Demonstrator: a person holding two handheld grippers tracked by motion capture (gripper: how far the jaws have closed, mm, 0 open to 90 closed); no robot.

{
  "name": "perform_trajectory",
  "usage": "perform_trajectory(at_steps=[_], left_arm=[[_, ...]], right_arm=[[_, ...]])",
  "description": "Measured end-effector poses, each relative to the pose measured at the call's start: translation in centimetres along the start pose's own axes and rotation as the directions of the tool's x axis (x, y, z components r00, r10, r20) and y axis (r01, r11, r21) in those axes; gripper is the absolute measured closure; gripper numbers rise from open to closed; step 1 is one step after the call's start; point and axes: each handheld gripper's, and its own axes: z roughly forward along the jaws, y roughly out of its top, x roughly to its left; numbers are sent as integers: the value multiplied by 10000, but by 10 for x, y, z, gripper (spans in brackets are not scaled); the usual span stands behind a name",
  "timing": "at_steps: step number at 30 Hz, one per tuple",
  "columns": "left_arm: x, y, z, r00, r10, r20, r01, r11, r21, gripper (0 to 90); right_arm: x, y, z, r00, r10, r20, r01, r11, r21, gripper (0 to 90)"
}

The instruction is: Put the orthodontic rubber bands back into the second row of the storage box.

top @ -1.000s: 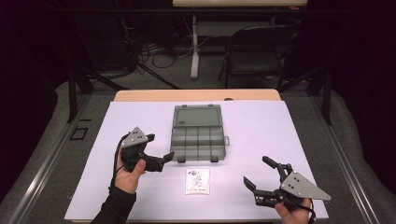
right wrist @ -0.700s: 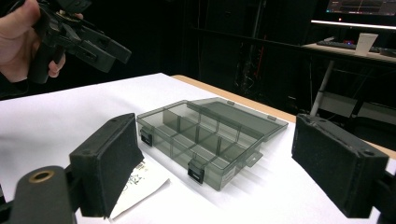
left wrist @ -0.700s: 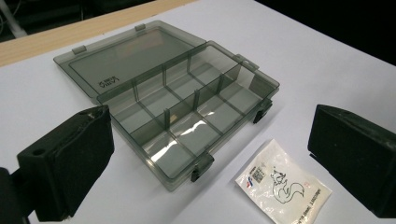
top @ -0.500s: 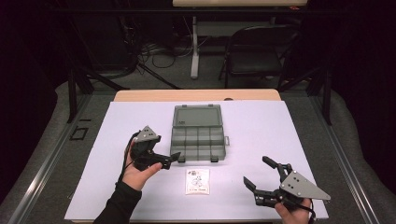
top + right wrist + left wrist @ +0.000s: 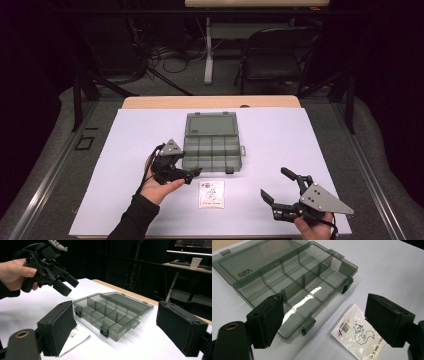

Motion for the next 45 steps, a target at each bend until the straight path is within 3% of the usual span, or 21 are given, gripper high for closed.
perform_trajectory(at_steps=[2, 18, 32, 45], left_arm=[[-1, -1, 3, 9999, -24, 117, 24, 10000, 31, 163], [-14, -15, 18, 9985, 51, 554, -68, 9995, 297, 418], [-20, -25, 35, 9979, 256, 597, -305, 9960, 838, 428], [-22, -37, 54, 9968, 192, 775, -286, 9922, 1215, 435]], right_arm=[[0, 0, 0, 10000, -2, -5, 2, 10000, -2, 142], [0, -1, 0, 10000, 23, -52, -23, 9999, 111, 143], [0, -1, 0, 10000, -18, -87, 20, 9998, 205, 143], [0, -2, 1, 10000, 6, -62, -5, 9998, 179, 144]])
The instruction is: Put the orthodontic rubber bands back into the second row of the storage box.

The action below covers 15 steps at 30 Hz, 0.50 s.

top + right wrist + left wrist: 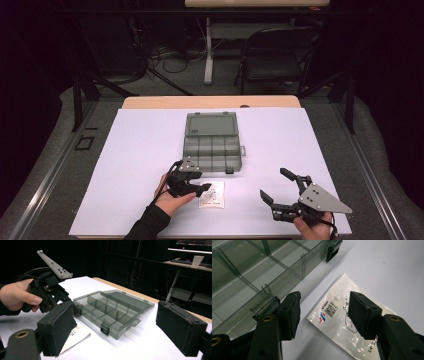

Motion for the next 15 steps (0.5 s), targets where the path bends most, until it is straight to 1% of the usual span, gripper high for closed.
perform_trajectory(at_steps=[4, 11, 12, 15], left_arm=[[0, -1, 3, 10000, -48, 11, 48, 10000, 38, 439], [0, -1, 8, 10000, 65, 6, -65, 10000, 4, 457], [0, -1, 9, 9999, 138, 48, -138, 9999, 2, 464], [0, 0, 10, 9999, 151, 37, -151, 9999, -65, 493]], right_arm=[[0, 0, 0, 10000, -17, -19, 17, 10000, 29, 144], [0, 0, 0, 10000, 1, -46, -1, 10000, 31, 143], [0, 0, 0, 10000, 10, -48, -10, 10000, 30, 144], [0, 0, 1, 10000, 26, -48, -26, 10000, 47, 143]])
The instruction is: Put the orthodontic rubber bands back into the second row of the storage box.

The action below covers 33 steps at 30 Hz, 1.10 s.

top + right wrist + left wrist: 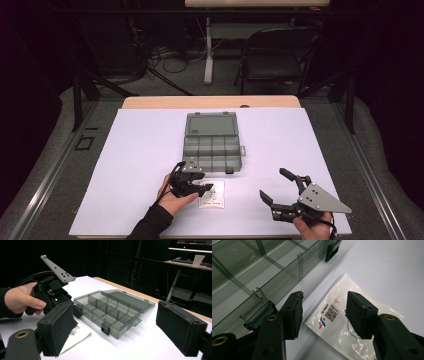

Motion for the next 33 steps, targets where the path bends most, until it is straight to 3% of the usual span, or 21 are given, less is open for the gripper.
perform_trajectory(at_steps=[13, 25, 33], left_arm=[[-2, 0, 6, 9989, 463, -44, -462, 9987, 219, 619], [-2, -1, 5, 9976, 690, -111, -686, 9970, 345, 795], [-2, -1, 4, 9969, 778, -70, -775, 9964, 355, 863]], right_arm=[[-1, 0, 0, 10000, 5, -13, -5, 10000, 72, 144], [-1, -1, 1, 10000, 14, 21, -14, 10000, 20, 143], [-1, -1, 1, 10000, 78, 9, -78, 10000, 39, 143]])
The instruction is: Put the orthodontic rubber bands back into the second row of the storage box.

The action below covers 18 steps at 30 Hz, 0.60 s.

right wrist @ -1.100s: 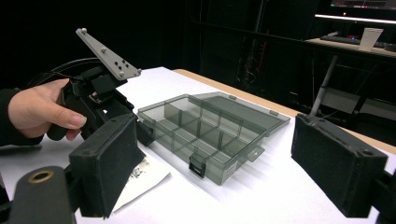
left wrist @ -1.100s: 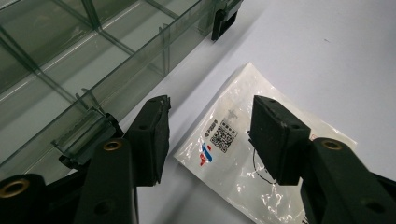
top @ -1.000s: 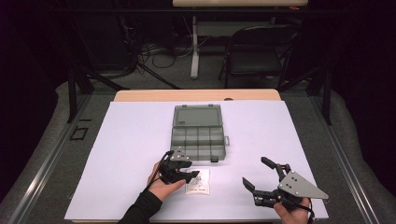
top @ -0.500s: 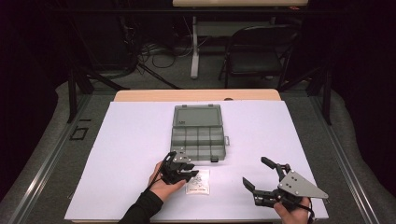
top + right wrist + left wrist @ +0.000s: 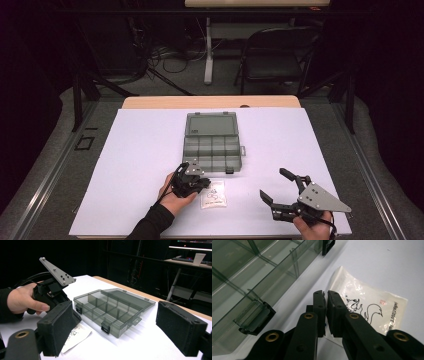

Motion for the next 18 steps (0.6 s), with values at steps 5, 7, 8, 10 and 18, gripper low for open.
perform_trajectory(at_steps=[5, 7, 8, 10, 18], left_arm=[[0, 0, -1, 9999, 84, 70, -84, 10000, 3, 881], [1, 0, -1, 9999, 106, 109, -106, 9999, 5, 887], [1, 0, -1, 9998, 141, 129, -141, 9999, 15, 889], [1, 0, -2, 9997, 176, 156, -176, 9998, -12, 894], [1, 1, -7, 9994, 236, 272, -233, 9997, -109, 894]], right_arm=[[0, 0, 0, 10000, -8, -18, 9, 10000, 35, 144], [0, 0, 0, 10000, 0, -18, 0, 10000, 29, 143], [0, 0, 0, 10000, -2, -16, 2, 10000, 27, 144], [-1, 0, 0, 10000, 17, -9, -17, 10000, 35, 144], [-1, 0, 0, 10000, 27, 3, -27, 10000, 33, 144]])
